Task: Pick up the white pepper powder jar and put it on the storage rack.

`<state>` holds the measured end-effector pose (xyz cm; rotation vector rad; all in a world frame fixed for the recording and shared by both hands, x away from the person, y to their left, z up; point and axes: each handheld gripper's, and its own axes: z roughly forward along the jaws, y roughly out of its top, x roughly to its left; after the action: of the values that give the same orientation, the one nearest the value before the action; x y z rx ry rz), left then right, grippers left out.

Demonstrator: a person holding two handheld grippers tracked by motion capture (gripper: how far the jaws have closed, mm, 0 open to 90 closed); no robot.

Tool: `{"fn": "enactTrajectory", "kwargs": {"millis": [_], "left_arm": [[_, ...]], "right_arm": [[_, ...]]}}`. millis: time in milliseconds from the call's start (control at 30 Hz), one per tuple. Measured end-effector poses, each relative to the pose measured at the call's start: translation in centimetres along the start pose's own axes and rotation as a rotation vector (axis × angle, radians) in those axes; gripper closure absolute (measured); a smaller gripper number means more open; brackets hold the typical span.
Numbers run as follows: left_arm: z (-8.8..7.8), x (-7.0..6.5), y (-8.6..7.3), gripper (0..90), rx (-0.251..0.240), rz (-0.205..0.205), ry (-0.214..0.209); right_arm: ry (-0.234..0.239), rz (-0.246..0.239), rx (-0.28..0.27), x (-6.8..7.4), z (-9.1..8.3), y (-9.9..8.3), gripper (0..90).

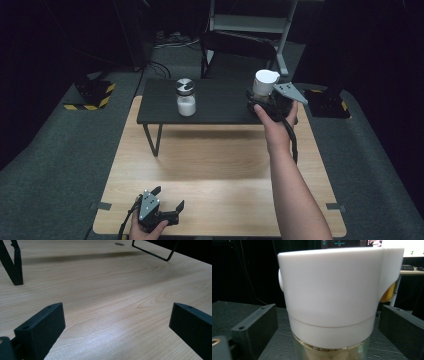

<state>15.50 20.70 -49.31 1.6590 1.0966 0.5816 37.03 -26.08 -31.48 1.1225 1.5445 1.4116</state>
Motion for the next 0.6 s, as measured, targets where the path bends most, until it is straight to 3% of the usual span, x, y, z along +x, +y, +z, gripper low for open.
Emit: {"fn": "enactTrajectory", "kwargs": {"millis": [267,600], "left_arm": [[0.00,0.02,0.08,0.6,0.005,0.006,-0.001],[0.03,0.00,0.06,0.6,0.004,0.004,-0.001]], "right_arm": [[0.022,-0.001,-0.011,-0.07,-0.14,-0.12,0.3],[0.017,-0.007,-0.012,-0.08,-0.39,-0.09,0.3]]}}
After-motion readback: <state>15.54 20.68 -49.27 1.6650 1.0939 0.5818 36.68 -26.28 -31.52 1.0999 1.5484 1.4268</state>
